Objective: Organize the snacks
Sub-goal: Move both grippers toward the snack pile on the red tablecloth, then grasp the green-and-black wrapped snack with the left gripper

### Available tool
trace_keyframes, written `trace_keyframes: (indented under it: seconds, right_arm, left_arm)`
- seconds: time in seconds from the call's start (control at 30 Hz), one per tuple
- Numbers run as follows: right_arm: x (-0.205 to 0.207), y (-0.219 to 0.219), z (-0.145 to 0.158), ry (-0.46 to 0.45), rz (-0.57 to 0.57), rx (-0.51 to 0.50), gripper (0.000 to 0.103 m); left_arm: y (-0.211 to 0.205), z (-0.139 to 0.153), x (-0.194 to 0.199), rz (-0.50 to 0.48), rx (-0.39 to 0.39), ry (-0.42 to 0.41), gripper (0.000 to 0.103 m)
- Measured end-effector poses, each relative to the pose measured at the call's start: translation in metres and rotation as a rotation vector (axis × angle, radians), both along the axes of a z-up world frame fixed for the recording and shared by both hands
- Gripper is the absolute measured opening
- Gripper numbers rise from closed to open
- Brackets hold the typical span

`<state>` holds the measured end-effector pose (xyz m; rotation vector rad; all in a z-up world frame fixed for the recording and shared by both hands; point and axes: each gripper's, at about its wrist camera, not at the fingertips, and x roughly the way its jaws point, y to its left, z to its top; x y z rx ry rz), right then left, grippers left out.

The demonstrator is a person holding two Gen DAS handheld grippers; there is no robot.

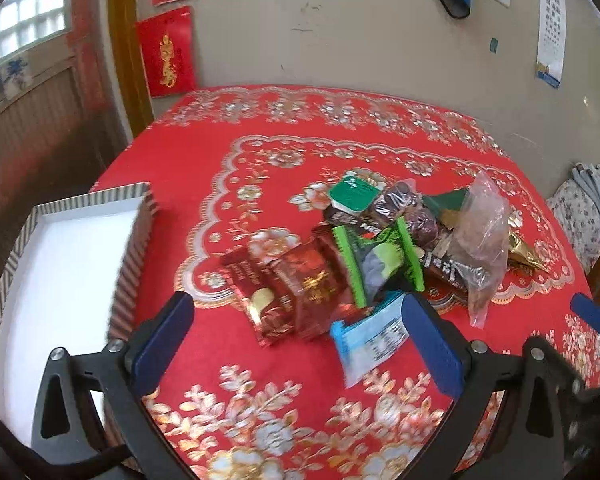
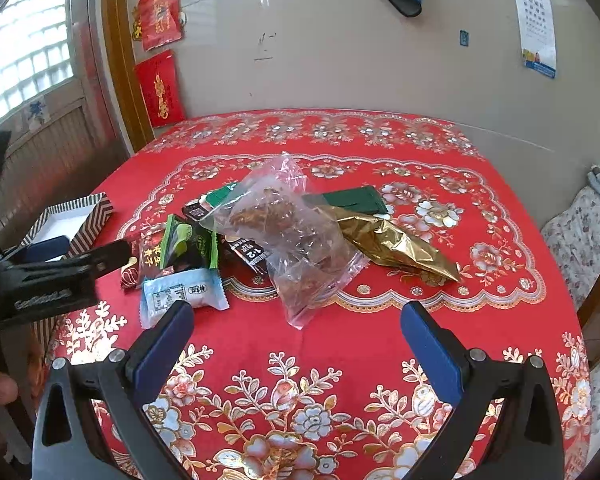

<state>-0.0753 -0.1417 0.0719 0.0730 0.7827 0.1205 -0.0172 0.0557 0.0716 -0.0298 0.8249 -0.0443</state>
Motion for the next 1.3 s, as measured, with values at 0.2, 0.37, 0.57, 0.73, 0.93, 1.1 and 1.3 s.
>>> trace_keyframes:
  seconds: [0.2, 0.37, 0.57, 0.73, 0.93, 1.1, 1.3]
  right_arm:
    - [0.003, -0.004, -0.007, 0.026, 0.001, 0.011, 0.103]
    - [0.005, -0.009, -0.012, 0.045, -0.001, 0.033, 0.103]
    - [0.007, -0.016, -0.015, 0.051, -0.002, 0.063, 0.103]
    - [0.007, -0.012, -0.014, 0.054, 0.011, 0.062, 0.103]
    - [0.007, -0.014, -0.015, 0.056, 0.006, 0.065, 0.103]
    - [0.008, -0.015, -0.016, 0.063, 0.003, 0.071, 0.103]
    - [0.008, -0.015, -0.017, 0.063, 0.003, 0.067, 0.103]
  left_arm:
    - [-0.021, -0.012, 0.033, 0.013, -0.026, 0.075, 0.103]
    - [-0.038, -0.019, 0.053, 0.011, -0.009, 0.106, 0.103]
    - [-0.046, -0.026, 0.063, 0.004, 0.024, 0.113, 0.103]
    - [-0.044, -0.027, 0.064, 0.005, 0.015, 0.111, 0.102]
    - [-0.046, -0.029, 0.065, 0.001, 0.029, 0.114, 0.101]
    - [-0.046, -0.031, 0.065, 0.003, 0.033, 0.117, 0.100]
    - [-0.046, -0.031, 0.065, -0.006, 0.038, 0.115, 0.079]
